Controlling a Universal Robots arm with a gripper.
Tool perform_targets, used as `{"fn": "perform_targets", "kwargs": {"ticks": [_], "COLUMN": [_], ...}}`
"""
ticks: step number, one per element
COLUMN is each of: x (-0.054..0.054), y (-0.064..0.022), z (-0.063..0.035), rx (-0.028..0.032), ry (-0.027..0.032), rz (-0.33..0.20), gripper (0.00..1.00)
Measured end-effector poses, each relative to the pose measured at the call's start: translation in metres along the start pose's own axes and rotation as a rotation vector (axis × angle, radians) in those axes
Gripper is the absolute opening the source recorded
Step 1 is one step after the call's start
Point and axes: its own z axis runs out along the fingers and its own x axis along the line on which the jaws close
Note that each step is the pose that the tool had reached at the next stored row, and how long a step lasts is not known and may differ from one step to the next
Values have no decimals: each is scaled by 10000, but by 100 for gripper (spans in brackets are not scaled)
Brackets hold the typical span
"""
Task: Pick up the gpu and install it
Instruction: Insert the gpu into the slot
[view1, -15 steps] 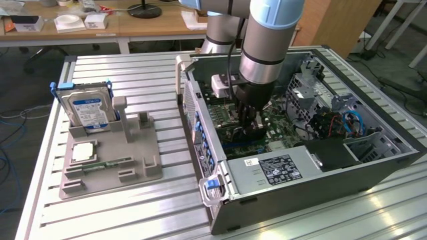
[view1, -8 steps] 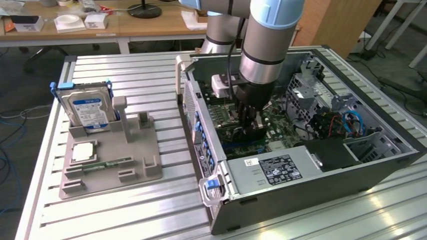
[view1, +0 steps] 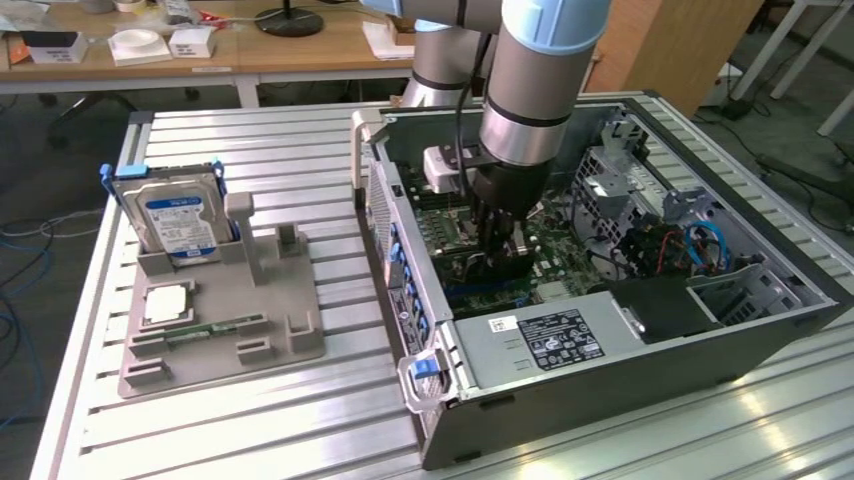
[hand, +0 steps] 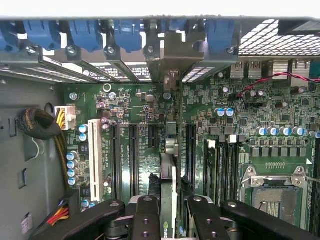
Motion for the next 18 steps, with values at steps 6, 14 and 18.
{"fn": "perform_targets", "kwargs": {"ticks": [6,14,18], "x": [3,18,17], "y": [-2,-9,-12], "z": [-1,2,4], "rx": [-1,-2,-1], "ry": [2,7,6], "rz": [0,1,-8], "gripper": [26,26,26]}}
